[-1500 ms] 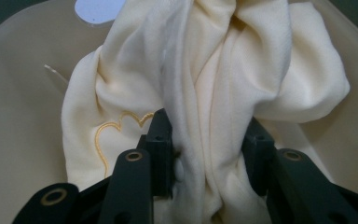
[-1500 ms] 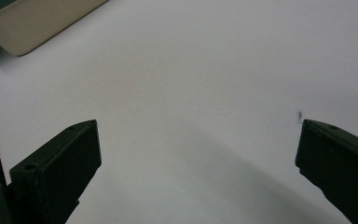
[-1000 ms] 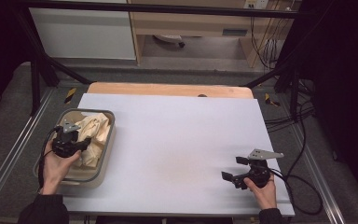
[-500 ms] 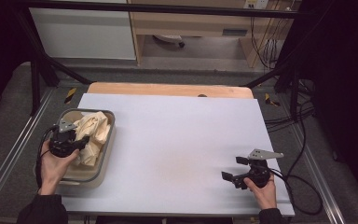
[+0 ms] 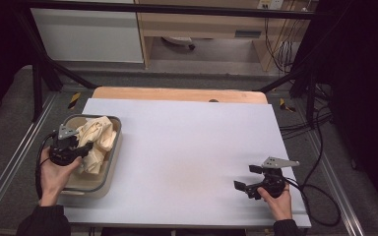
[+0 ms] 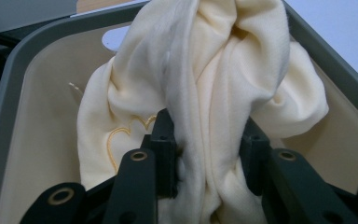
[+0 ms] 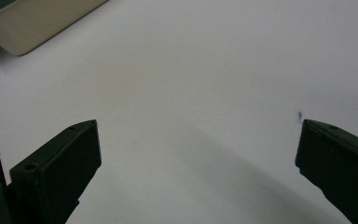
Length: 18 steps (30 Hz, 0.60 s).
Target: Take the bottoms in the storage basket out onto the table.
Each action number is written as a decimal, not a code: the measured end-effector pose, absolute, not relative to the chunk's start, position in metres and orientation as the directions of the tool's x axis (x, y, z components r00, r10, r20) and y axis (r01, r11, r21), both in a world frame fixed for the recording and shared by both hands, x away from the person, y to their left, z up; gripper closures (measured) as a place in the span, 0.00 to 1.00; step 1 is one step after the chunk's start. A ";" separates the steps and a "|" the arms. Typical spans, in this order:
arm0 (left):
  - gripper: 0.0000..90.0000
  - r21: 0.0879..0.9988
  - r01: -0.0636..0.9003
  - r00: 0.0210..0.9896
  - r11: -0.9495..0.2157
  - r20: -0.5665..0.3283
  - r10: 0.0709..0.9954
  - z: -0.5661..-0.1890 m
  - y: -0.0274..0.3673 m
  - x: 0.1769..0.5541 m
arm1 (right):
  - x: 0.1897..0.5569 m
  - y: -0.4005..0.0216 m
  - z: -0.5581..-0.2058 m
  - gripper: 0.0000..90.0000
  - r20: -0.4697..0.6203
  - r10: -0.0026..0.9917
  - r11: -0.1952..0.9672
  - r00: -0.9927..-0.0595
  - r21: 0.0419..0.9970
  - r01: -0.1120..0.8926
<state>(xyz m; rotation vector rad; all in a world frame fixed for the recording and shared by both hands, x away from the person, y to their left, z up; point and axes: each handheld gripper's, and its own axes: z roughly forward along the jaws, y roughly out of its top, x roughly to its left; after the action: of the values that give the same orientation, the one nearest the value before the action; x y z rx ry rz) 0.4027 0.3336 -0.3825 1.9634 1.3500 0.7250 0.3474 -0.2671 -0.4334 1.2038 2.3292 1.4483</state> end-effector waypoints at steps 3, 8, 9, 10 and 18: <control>0.73 0.768 0.585 0.317 -0.261 0.079 0.945 -0.381 0.334 0.401 | 0.347 -0.267 -0.433 0.01 0.274 0.693 0.213 -0.667 0.806 0.552; 0.73 0.772 0.581 0.318 -0.258 0.076 0.945 -0.379 0.334 0.400 | 0.347 -0.267 -0.433 0.01 0.274 0.693 0.213 -0.667 0.806 0.552; 0.73 0.774 0.579 0.316 -0.255 0.074 0.946 -0.378 0.334 0.400 | 0.347 -0.267 -0.433 0.01 0.274 0.693 0.213 -0.667 0.806 0.552; 0.73 0.776 0.578 0.316 -0.253 0.073 0.946 -0.378 0.335 0.399 | 0.347 -0.267 -0.433 0.01 0.275 0.692 0.213 -0.667 0.806 0.552; 0.73 0.791 0.565 0.311 -0.236 0.061 0.949 -0.373 0.337 0.397 | 0.347 -0.267 -0.433 0.01 0.274 0.693 0.213 -0.667 0.806 0.552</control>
<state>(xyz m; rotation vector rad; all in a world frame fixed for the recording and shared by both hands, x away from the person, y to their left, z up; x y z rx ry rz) 0.3967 0.3366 -0.3733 1.9095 1.3405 0.7308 0.3473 -0.2672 -0.4332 1.2051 2.3289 1.4484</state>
